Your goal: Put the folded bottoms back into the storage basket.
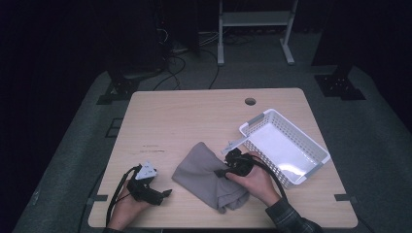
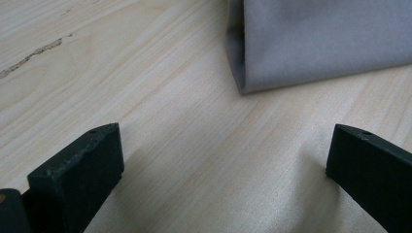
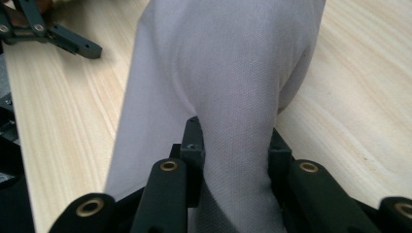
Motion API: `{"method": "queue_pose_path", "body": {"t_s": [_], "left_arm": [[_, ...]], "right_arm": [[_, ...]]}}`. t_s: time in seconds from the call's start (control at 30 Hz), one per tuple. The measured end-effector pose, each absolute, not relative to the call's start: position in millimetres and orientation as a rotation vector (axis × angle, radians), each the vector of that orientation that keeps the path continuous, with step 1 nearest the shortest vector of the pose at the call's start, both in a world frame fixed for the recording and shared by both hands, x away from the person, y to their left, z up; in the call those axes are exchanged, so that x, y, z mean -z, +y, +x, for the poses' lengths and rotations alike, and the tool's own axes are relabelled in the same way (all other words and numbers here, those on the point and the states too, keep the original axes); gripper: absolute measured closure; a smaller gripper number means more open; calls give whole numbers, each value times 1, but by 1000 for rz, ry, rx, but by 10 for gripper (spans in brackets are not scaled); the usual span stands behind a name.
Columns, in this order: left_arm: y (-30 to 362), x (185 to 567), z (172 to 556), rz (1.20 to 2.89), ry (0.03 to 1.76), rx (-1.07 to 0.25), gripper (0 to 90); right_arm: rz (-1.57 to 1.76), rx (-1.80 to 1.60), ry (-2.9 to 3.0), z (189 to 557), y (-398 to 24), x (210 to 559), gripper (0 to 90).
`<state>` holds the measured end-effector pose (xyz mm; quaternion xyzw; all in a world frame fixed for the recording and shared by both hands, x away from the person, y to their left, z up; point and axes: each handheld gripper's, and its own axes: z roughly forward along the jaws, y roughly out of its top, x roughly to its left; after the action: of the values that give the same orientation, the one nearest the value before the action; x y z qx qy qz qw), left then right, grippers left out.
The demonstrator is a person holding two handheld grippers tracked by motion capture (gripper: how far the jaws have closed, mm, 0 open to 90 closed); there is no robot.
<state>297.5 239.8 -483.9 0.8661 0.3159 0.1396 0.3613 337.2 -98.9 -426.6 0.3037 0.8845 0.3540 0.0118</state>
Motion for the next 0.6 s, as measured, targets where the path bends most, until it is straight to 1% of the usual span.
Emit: {"method": "queue_pose_path", "body": {"t_s": [0.47,0.6], "left_arm": [[240,484,298,2233,812,-362,0],[240,484,297,2232,816,-357,0]], "right_arm": [[960,-1178,2693,334,-117,397,691],[978,-1211,2664,333,-126,383,691]]}}
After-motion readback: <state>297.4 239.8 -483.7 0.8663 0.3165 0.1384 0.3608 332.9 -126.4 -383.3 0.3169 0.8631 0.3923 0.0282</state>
